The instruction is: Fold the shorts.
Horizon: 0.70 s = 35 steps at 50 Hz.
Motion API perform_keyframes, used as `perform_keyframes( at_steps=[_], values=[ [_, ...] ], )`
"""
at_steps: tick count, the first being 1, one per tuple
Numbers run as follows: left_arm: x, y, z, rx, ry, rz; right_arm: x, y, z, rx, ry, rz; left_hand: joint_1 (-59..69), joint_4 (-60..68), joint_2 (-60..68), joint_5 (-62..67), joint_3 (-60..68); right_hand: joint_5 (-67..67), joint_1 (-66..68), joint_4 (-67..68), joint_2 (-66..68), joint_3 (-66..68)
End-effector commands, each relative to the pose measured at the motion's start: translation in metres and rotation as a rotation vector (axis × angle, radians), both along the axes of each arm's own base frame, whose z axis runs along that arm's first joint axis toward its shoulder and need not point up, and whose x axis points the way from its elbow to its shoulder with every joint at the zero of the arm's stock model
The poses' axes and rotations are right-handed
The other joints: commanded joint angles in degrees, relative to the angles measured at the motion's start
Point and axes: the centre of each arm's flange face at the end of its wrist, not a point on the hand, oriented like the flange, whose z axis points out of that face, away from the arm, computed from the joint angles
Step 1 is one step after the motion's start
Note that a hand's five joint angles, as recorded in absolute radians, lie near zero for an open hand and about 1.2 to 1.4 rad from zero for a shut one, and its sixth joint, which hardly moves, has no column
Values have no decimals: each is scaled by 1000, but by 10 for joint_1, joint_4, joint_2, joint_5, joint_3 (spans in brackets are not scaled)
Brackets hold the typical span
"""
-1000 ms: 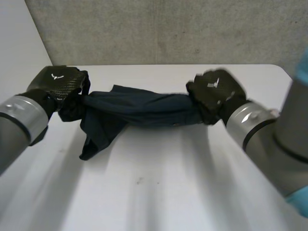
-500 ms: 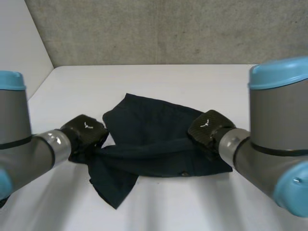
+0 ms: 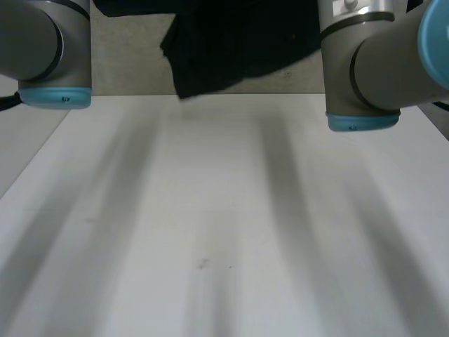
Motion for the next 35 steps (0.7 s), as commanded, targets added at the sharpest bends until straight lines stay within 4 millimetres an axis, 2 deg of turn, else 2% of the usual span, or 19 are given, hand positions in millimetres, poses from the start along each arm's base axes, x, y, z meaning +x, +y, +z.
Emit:
perform_keyframes(
  at_steps=[1, 2, 3, 4, 6, 7, 8, 10, 11, 12, 14, 16, 19, 24, 25, 26, 29, 35],
  values=[
    [2, 5, -69, 205, -87, -12, 5, 0, -69, 255, 176, 13, 149, 114, 113, 144, 117, 133, 238, 117, 123, 122],
    [6, 4, -97, 281, -120, -6, 4, 0, -87, 315, 215, 12, 149, 114, 113, 144, 117, 133, 238, 117, 123, 122],
    [7, 4, -104, 300, -127, -5, 3, 0, -95, 339, 229, 11, 149, 114, 113, 144, 117, 133, 238, 117, 123, 122],
    [10, 4, -120, 344, -144, 0, 3, 1, -116, 402, 271, 11, 149, 114, 113, 144, 117, 133, 238, 117, 123, 122],
    [15, 6, -149, 424, -175, 7, 2, 3, -137, 469, 316, 12, 149, 114, 113, 144, 117, 133, 238, 117, 123, 122],
    [16, 9, -160, 454, -188, 7, 0, 6, -161, 543, 364, 13, 149, 114, 113, 144, 117, 133, 238, 117, 123, 122],
    [18, 13, -178, 506, -209, 7, -1, 8, -174, 582, 390, 13, 149, 114, 113, 144, 117, 133, 238, 117, 123, 122],
    [20, 18, -199, 563, -233, 6, -3, 12, -199, 661, 443, 14, 149, 114, 113, 144, 117, 133, 238, 117, 123, 122],
    [21, 21, -210, 594, -247, 4, -6, 17, -221, 733, 491, 14, 149, 114, 113, 144, 117, 133, 238, 117, 123, 122],
    [23, 26, -233, 655, -279, 3, -8, 20, -232, 770, 515, 14, 149, 114, 113, 144, 117, 133, 238, 117, 123, 122],
    [25, 33, -254, 712, -306, 0, -14, 29, -255, 865, 570, 17, 149, 114, 113, 144, 117, 133, 238, 117, 123, 122],
    [27, 44, -272, 774, -338, -10, -18, 35, -263, 916, 591, 20, 149, 114, 113, 144, 117, 133, 238, 117, 123, 122],
    [32, 60, -282, 829, -370, -23, -26, 42, -271, 1002, 586, 31, 149, 114, 113, 144, 117, 133, 238, 117, 123, 122],
    [41, 78, -265, 845, -372, -26, -35, 52, -259, 1061, 521, 53, 141, 106, 105, 136, 109, 133, 238, 117, 123, 122],
    [42, 80, -262, 847, -371, -28, -41, 52, -250, 1064, 487, 51, 81, 46, 45, 76, 49, 133, 238, 117, 123, 122],
    [44, 85, -256, 854, -374, -34, -44, 52, -246, 1067, 472, 49, -62, -97, -99, -68, -95, 133, 238, 117, 123, 122],
    [50, 93, -251, 885, -383, -46, -53, 58, -239, 1092, 454, 68, -233, -268, -270, -239, -266, 133, 238, 117, 123, 122],
    [72, 97, -250, 1032, -302, -89, -62, 71, -253, 1188, 472, 144, -239, -274, -275, -244, -271, 133, 238, 117, 123, 122]
  ],
)
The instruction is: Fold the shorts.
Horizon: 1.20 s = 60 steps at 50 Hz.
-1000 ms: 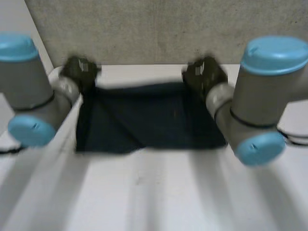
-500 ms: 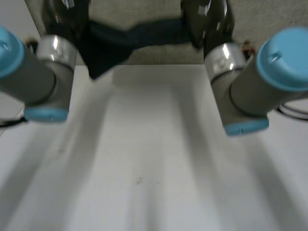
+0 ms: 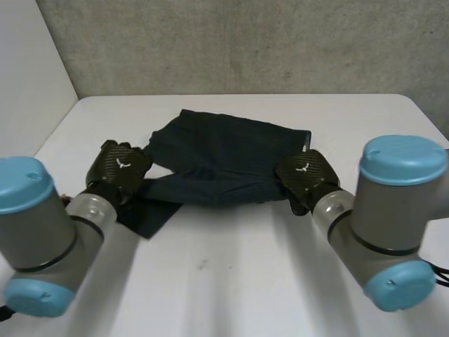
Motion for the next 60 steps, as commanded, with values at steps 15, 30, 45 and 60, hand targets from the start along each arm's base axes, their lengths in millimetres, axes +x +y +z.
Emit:
perform_keyframes(
  at_steps=[15, 30, 45, 60],
  values=[
    [38, 9, -7, 454, 389, 127, -25, 11, -18, 216, -134, -11, 36, 33, 32, 33, 29, 132, 238, 115, 123, 122],
    [40, 5, -22, 492, 377, 141, -33, 9, -17, 215, -136, -28, 424, 421, 421, 422, 417, 132, 238, 115, 123, 122],
    [51, 94, 55, 365, 13, -20, -53, 58, 35, 202, 161, 111, 424, 421, 421, 422, 417, 132, 238, 115, 123, 122],
    [42, 92, 47, 392, -269, -164, -76, 78, 46, 376, 330, 195, 424, 421, 421, 422, 417, 132, 238, 115, 123, 122]
  ],
)
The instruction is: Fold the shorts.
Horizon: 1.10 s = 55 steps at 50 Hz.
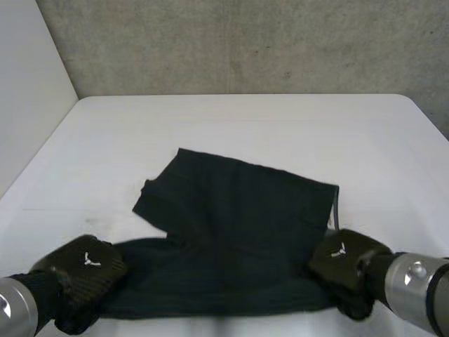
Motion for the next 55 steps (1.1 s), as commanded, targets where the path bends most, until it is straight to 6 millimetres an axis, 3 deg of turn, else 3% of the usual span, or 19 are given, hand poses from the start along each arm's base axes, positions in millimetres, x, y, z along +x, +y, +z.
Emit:
perform_keyframes(
  at_steps=[1, 4, 6, 9, 10, 16, 23, 26, 28, 29, 30, 31, 34, 36, 41, 47, 50, 53, 55],
  values=[
    [-15, -52, -1, -175, -10, -42, 1, -32, 13, -54, -84, -60, 148, 115, 115, 144, 118, 132, 238, 115, 123, 122],
    [-40, -103, 1, -370, 48, -75, 9, -60, 3, -27, -165, -150, 148, 115, 115, 144, 118, 132, 238, 115, 123, 122],
    [-52, -118, 0, -422, 64, -94, 15, -75, -5, -26, -197, -193, 148, 115, 115, 144, 118, 132, 238, 115, 123, 122],
    [-97, -154, -13, -539, 96, -157, 19, -92, -12, -50, -209, -239, 148, 115, 115, 144, 118, 132, 238, 115, 123, 122],
    [-101, -157, -14, -548, 99, -156, 20, -97, -13, -66, -203, -248, 148, 115, 115, 144, 118, 132, 238, 115, 123, 122],
    [-139, -220, -52, -602, 89, -99, 23, -152, -37, -287, -150, -394, 148, 115, 115, 144, 118, 132, 238, 115, 123, 122],
    [-157, -246, -85, -616, 102, -109, 29, -184, -54, -419, -128, -418, 148, 115, 115, 144, 118, 132, 238, 115, 123, 122],
    [-161, -251, -89, -638, 113, -111, 35, -191, -61, -450, -130, -404, 148, 115, 115, 144, 118, 132, 238, 115, 123, 122],
    [-167, -253, -88, -665, 130, -115, 40, -193, -62, -464, -144, -402, -151, -185, -184, -155, -181, 132, 238, 115, 123, 122],
    [-169, -253, -88, -676, 136, -118, 42, -196, -60, -480, -159, -412, -336, -369, -369, -340, -366, -225, -119, -243, -234, -236],
    [-172, -252, -86, -692, 144, -120, 42, -197, -59, -491, -165, -419, -552, -585, -585, -556, -582, -437, -331, -455, -446, -448],
    [-175, -250, -86, -700, 151, -126, 43, -198, -57, -501, -173, -425, -552, -585, -585, -556, -582, -568, -462, -585, -577, -578],
    [-182, -245, -80, -724, 175, -137, 40, -202, -38, -566, -248, -473, -552, -585, -585, -556, -582, -568, -462, -585, -577, -578],
    [-184, -240, -67, -736, 192, -132, 37, -200, -12, -609, -345, -503, -549, -583, -583, -554, -580, -568, -462, -585, -577, -578],
    [-172, -225, -38, -723, 228, -109, 29, -176, 17, -605, -453, -525, -539, -573, -573, -543, -570, -568, -462, -585, -577, -578],
    [-148, -202, -26, -630, 281, -56, 21, -129, -4, -428, -429, -453, -538, -571, -571, -542, -568, -568, -462, -585, -577, -578],
    [-127, -187, -28, -533, 331, 11, 14, -103, -19, -317, -421, -443, -539, -573, -573, -543, -570, -525, -419, -543, -534, -536],
    [-115, -176, -30, -463, 381, 68, 0, -87, -45, -199, -421, -510, -539, -573, -573, -543, -570, -520, -414, -538, -529, -531],
    [-106, -170, -32, -409, 424, 114, -5, -85, -52, -177, -424, -537, -538, -571, -571, -542, -568, -515, -409, -532, -524, -525]
  ],
)
